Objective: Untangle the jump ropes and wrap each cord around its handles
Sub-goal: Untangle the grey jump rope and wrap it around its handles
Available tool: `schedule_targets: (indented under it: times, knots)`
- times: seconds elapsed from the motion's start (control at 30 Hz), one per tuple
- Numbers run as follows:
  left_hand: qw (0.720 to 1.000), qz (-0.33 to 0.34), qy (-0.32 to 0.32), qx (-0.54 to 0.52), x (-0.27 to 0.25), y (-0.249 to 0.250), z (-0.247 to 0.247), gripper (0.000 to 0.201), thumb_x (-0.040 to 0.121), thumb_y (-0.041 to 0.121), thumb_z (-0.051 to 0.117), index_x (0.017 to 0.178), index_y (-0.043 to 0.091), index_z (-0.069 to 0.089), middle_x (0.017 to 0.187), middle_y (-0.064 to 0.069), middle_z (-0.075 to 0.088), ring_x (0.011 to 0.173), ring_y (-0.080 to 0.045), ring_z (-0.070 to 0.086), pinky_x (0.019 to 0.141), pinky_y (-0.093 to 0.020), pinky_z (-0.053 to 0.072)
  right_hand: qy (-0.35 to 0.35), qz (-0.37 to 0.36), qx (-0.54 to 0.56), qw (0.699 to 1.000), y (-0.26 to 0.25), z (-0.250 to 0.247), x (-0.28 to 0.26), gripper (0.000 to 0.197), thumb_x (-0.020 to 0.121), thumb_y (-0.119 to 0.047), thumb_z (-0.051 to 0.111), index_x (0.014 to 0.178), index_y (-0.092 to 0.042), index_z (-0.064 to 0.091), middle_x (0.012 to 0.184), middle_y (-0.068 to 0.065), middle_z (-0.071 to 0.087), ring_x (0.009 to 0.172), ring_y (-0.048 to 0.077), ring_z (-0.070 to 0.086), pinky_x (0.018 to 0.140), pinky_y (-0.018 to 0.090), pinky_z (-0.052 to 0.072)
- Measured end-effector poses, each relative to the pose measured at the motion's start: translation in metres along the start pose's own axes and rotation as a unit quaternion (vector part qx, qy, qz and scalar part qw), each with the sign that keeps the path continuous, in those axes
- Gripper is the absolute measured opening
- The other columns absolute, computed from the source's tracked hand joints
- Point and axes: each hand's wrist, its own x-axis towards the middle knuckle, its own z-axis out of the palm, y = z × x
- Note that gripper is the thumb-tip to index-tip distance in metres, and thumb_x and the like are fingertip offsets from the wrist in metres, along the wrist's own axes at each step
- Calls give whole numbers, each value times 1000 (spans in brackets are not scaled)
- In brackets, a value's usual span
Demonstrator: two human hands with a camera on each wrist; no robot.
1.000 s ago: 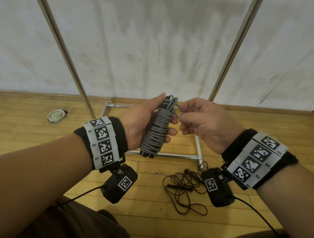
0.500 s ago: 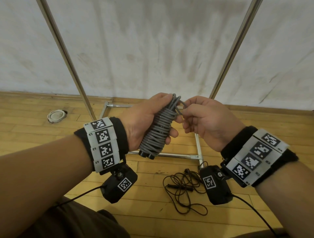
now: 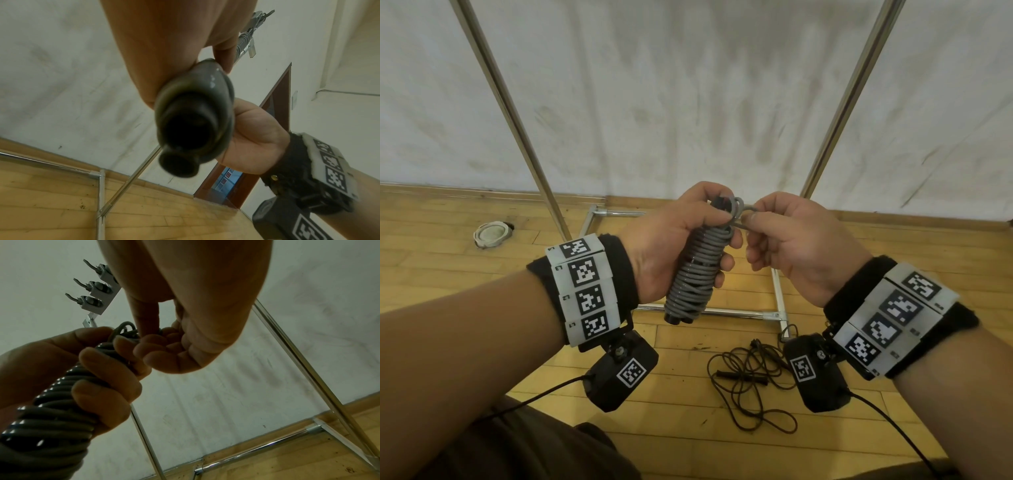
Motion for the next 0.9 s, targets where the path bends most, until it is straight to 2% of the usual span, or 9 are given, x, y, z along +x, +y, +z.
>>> schedule_targets:
  times: [0.27,0.33,0.4,0.47,0.53,0.63,0.7,0.8,0.9]
  knots:
    - [998,2,-14,65,-2,1,2,21,92,11,61,108,23,57,85,-13,65,67,-34,66,64,-42,56,26,-37,-59,997,0,-4,5,3,93,-4,67,94,-2,65,61,7,63,51,22,59,48,33,49]
    - [995,2,-9,102,-2,-1,4,19,92,19,67,107,20,54,81,-13,64,63,-31,65,60,-40,57,35,-53,-88,994,1,-6,6,3,92,-5,67,92,-3,65,59,6,63,51,22,59,48,33,48]
    - [989,6,7,144,-2,-4,6,24,94,35,68,104,19,54,77,-10,61,57,-25,61,54,-33,55,38,-74,-122,989,1,-8,6,4,93,-6,67,91,-4,64,58,5,64,51,21,60,48,34,50]
    - [982,3,17,187,-1,-5,8,31,96,52,61,97,22,59,73,-6,61,53,-20,57,51,-29,51,36,-95,-159,982,1,-8,5,4,93,-8,66,92,-6,62,59,4,66,51,18,62,49,32,52]
    - [979,-17,23,200,0,-7,9,39,96,62,56,90,24,61,72,-3,61,53,-18,55,51,-28,49,40,-118,-204,971,1,-8,4,4,93,-11,66,93,-11,62,63,4,68,52,14,65,52,34,55]
    - [981,-39,12,191,1,-13,10,37,97,53,60,82,19,63,73,-4,58,57,-20,52,53,-31,49,52,-147,-272,950,3,-7,4,8,90,-13,66,92,-18,60,70,6,70,60,16,68,61,40,59]
    - [979,-53,3,198,1,-16,11,34,95,48,62,77,19,66,77,-7,58,58,-21,52,55,-32,49,43,-162,-312,935,5,-8,4,12,89,-15,66,96,-22,58,75,5,69,70,18,67,67,39,58]
    - [973,-77,-5,217,1,-16,11,31,94,42,63,73,18,68,75,-6,58,55,-20,56,53,-30,51,42,-183,-360,914,5,-9,3,19,88,-20,67,101,-28,57,74,-7,65,73,7,62,66,27,50]
    - [966,-95,4,242,2,-15,13,32,97,33,60,68,19,64,70,-5,58,53,-20,55,52,-30,50,57,-231,-400,885,1,-9,2,19,88,-19,65,102,-26,55,74,-7,62,73,9,58,60,26,48]
